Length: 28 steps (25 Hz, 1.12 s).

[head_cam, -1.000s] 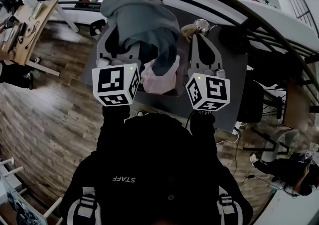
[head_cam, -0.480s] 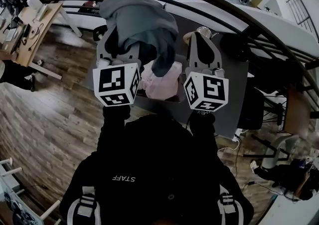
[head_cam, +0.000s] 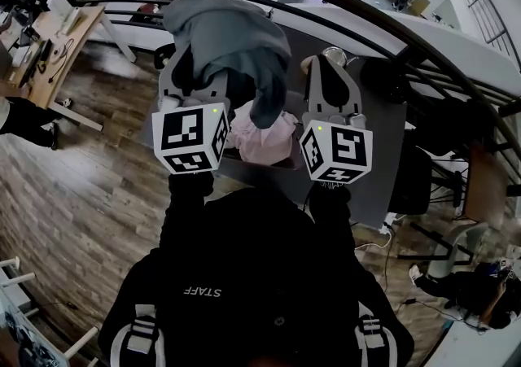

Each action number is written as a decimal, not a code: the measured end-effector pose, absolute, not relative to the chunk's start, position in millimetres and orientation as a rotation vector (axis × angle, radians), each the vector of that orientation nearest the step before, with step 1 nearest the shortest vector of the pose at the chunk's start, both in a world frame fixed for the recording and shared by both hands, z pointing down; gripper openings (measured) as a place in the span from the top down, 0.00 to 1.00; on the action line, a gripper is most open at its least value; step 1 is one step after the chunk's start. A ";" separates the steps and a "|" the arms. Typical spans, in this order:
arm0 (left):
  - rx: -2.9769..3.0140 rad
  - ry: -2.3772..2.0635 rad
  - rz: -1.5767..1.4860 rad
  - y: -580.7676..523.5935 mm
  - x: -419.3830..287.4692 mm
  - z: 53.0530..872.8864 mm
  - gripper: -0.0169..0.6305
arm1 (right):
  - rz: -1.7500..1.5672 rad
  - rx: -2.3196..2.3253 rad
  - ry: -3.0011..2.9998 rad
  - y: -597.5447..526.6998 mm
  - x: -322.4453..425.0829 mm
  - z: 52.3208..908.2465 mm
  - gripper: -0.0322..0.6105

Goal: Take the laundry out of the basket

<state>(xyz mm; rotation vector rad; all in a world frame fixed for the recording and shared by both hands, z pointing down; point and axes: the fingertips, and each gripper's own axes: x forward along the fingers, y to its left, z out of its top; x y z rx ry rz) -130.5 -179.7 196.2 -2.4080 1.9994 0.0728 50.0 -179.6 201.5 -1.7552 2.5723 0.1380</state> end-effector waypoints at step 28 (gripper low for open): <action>-2.051 2.353 0.119 -147.8 -273.2 186.8 0.67 | 0.056 -1.640 2.696 -187.4 -0.3 227.2 0.93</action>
